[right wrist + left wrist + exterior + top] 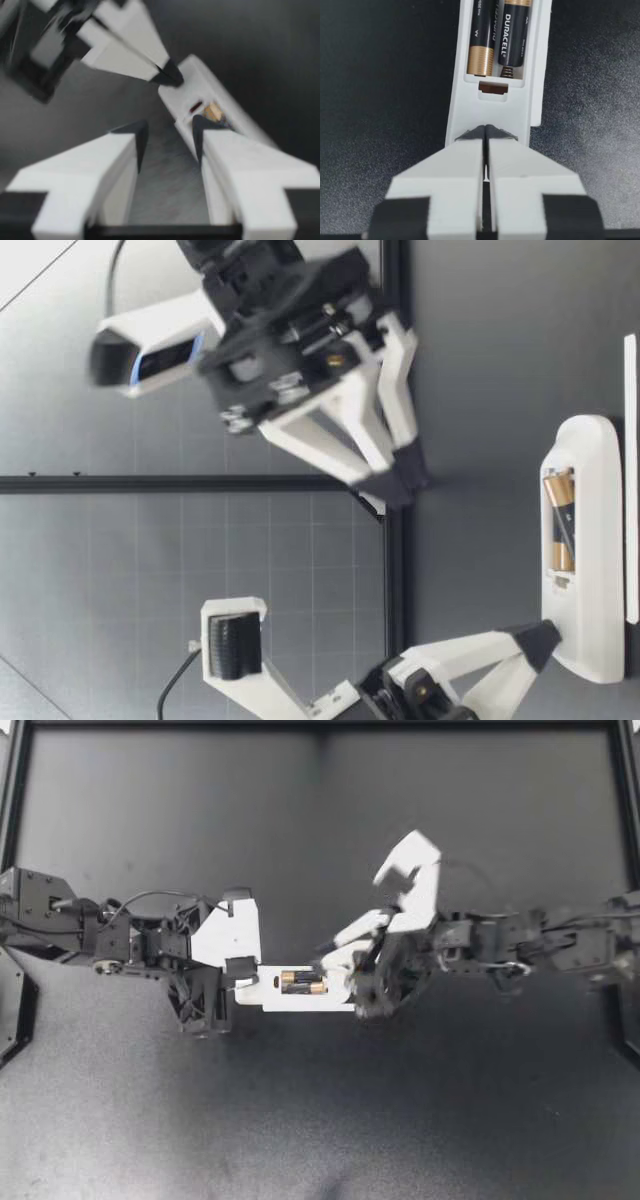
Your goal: Place the battery into the slot of the remote controller.
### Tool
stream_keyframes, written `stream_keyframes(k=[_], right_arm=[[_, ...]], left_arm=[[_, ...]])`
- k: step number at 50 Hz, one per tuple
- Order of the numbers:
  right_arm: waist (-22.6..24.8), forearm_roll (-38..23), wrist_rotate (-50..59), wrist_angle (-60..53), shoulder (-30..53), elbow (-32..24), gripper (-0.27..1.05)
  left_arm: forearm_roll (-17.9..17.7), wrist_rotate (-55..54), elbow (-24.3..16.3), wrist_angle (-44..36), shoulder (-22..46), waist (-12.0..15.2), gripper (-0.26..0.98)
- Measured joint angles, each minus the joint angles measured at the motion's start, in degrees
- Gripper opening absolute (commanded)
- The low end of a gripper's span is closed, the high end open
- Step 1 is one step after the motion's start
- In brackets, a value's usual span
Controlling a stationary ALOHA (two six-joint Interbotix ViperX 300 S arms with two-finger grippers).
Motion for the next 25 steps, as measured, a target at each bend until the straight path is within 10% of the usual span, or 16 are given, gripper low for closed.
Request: stream_keyframes(k=[25], right_arm=[[0.09, -1.49, 18.46, 10.55, 1.14, -1.49, -0.13]], left_arm=[[-0.70, -0.09, -0.70, 2.29, 0.09, 0.00, -0.15]])
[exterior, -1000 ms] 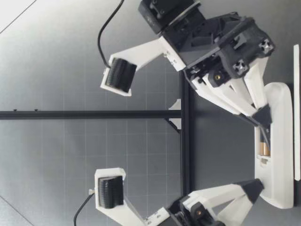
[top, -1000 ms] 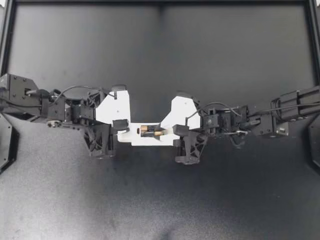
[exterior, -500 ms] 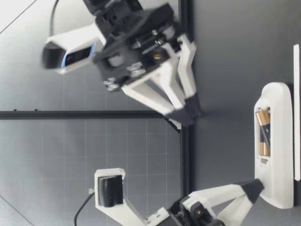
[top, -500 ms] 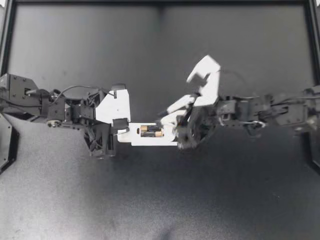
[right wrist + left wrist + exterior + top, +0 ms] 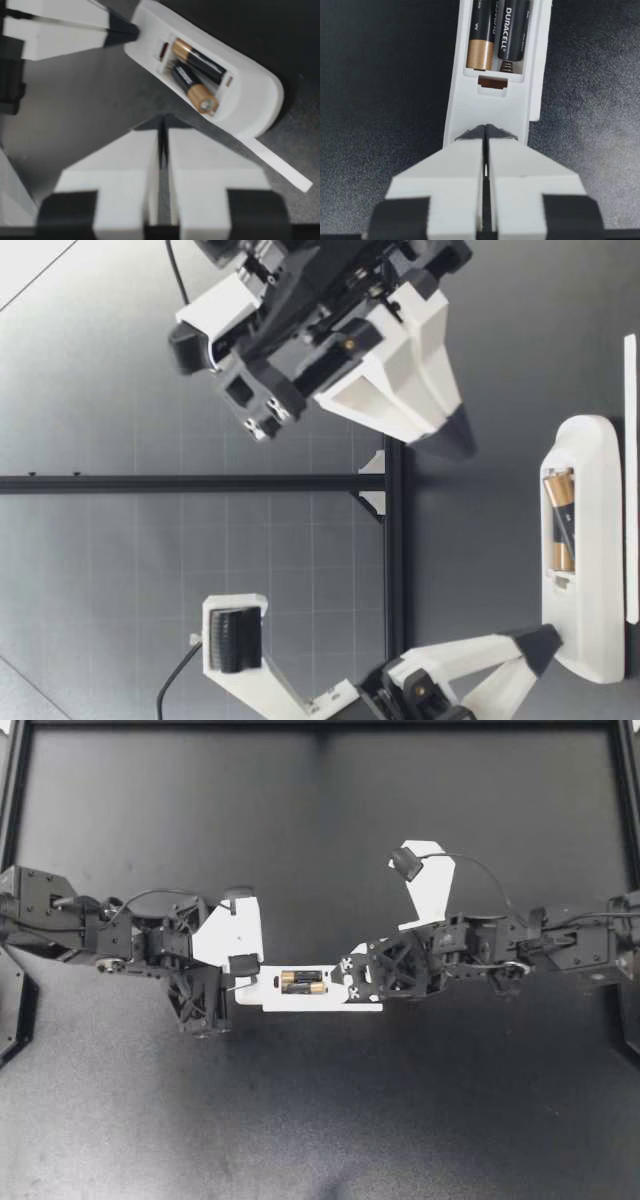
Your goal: Place the battery into the slot of the remote controller.
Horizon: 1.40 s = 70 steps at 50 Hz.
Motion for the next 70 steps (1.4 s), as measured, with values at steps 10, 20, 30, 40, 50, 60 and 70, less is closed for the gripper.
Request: stream_keyframes(k=[10, 20, 30, 40, 50, 60, 70], right_arm=[[0.00, 0.00, 0.79, 1.32, 2.02, -0.88, -0.16], [0.00, 0.00, 0.88, 1.41, 3.52, -1.41, -0.16], [0.00, 0.00, 0.88, 1.49, 5.10, -2.46, -0.16], [0.00, 0.00, 0.88, 1.58, 6.24, -3.16, -0.16], [0.09, 0.00, 0.79, 1.67, 7.38, -4.13, -0.16], [0.00, 0.09, 0.70, 1.85, 8.35, -5.10, -0.16], [0.00, 0.00, 0.53, 2.55, 9.49, -5.36, -0.16]], left_arm=[[0.00, 0.00, -0.35, 0.00, 0.44, 0.09, -0.15], [0.00, 0.00, -0.44, 0.00, 0.62, 0.09, -0.15], [0.00, 0.00, -0.44, 0.00, 0.62, 0.09, -0.15], [0.00, 0.00, -0.44, 0.00, 0.62, 0.09, -0.15], [0.00, 0.00, -0.44, 0.00, 0.62, 0.00, -0.15], [0.00, 0.09, -0.35, -0.09, 0.62, 0.09, -0.15], [-0.09, 0.00, -0.35, 0.00, 0.62, 0.09, -0.15]])
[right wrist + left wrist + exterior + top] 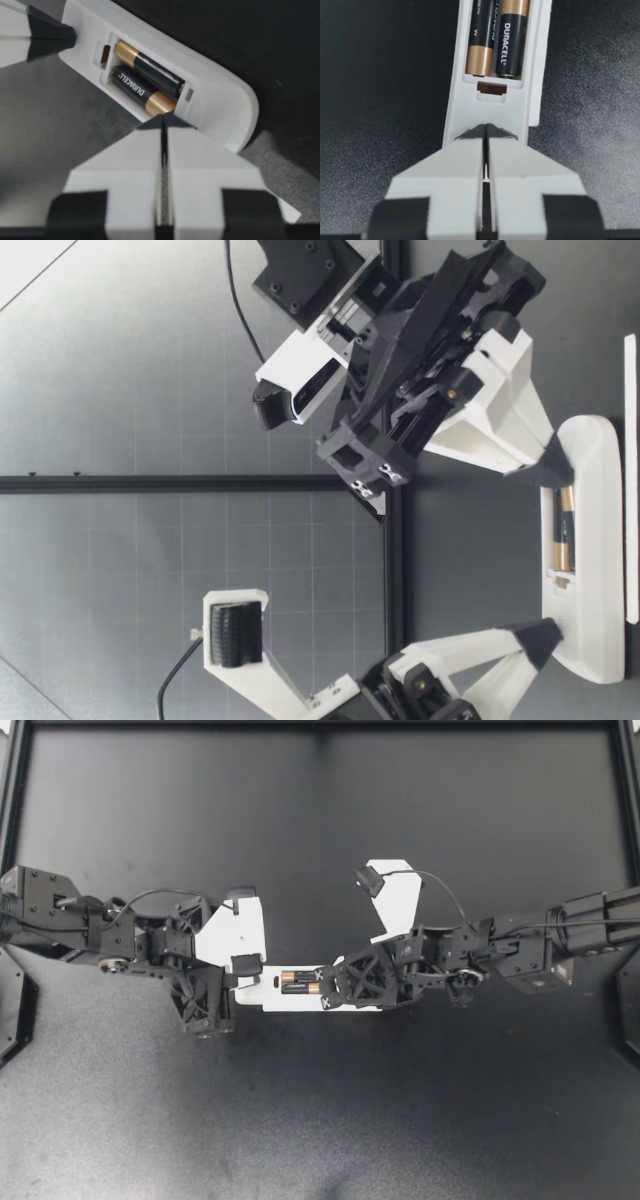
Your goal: Place the battery into the slot of the remote controller.
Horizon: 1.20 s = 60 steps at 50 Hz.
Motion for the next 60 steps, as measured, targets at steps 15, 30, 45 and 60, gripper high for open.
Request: stream_keyframes(k=[15, 30, 45, 60], right_arm=[[0.00, -1.76, -0.70, 1.41, -1.49, 0.09, -0.16], [-1.41, -18.37, -0.35, 10.99, -12.04, 3.52, -0.16], [-2.11, -22.94, -0.62, 15.21, -14.50, 4.66, -0.16], [-2.11, -23.73, -0.62, 14.85, -14.59, 4.75, -0.16]], left_arm=[[-0.09, 0.00, -0.26, -1.05, 0.09, -0.09, -0.15], [-0.09, 0.35, -3.69, -8.61, 1.23, -0.26, -0.15], [-0.18, 0.35, -8.88, -8.35, 7.29, -1.67, -0.15], [-1.58, 0.35, -10.55, -8.70, 10.72, -1.85, -0.15]])
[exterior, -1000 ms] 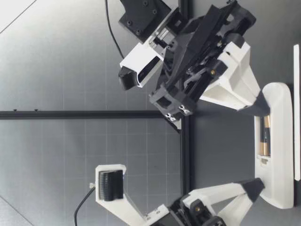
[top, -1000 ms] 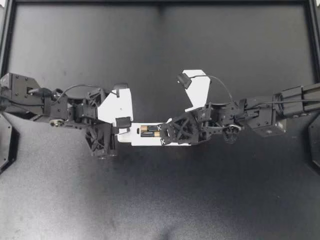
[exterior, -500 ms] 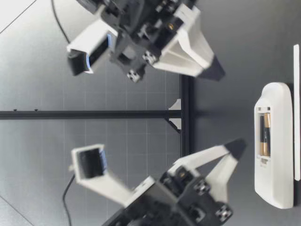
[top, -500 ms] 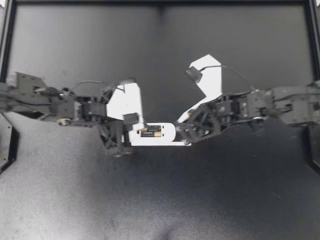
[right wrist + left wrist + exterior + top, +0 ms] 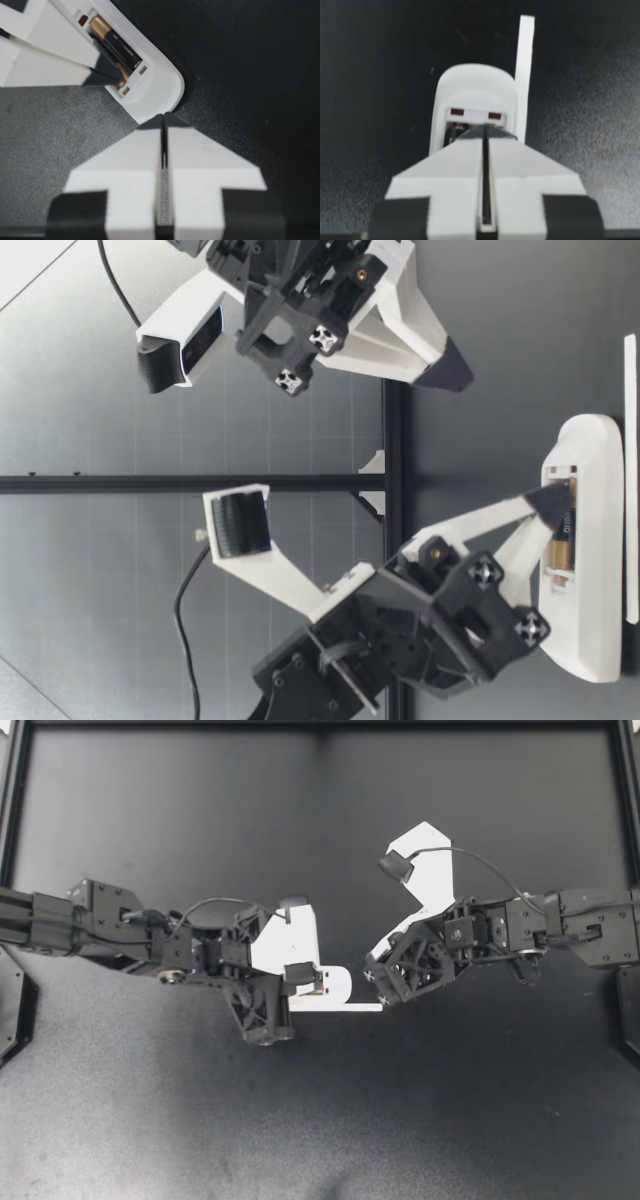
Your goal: Place the battery into the slot of the remote controller.
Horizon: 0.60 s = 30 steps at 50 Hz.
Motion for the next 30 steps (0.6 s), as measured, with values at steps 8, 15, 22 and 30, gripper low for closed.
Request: stream_keyframes(k=[8, 15, 22, 30], right_arm=[[0.00, -1.76, -0.97, -1.14, -0.35, 0.00, -0.16], [0.00, -10.02, -5.89, -1.14, -3.25, 0.00, -0.16], [0.00, -16.08, -12.48, -1.49, -7.38, 0.00, -0.16], [0.00, -17.23, -21.53, -4.13, -10.20, 0.00, -0.16]], left_arm=[[0.00, -0.09, 0.88, 0.26, -1.58, 0.00, -0.15], [0.00, -0.18, 2.72, 0.00, -6.06, -0.09, -0.15], [0.00, -0.18, 5.27, -2.20, -12.04, -0.09, -0.15], [-0.09, -0.18, 8.53, -6.42, -18.98, -0.09, -0.15]])
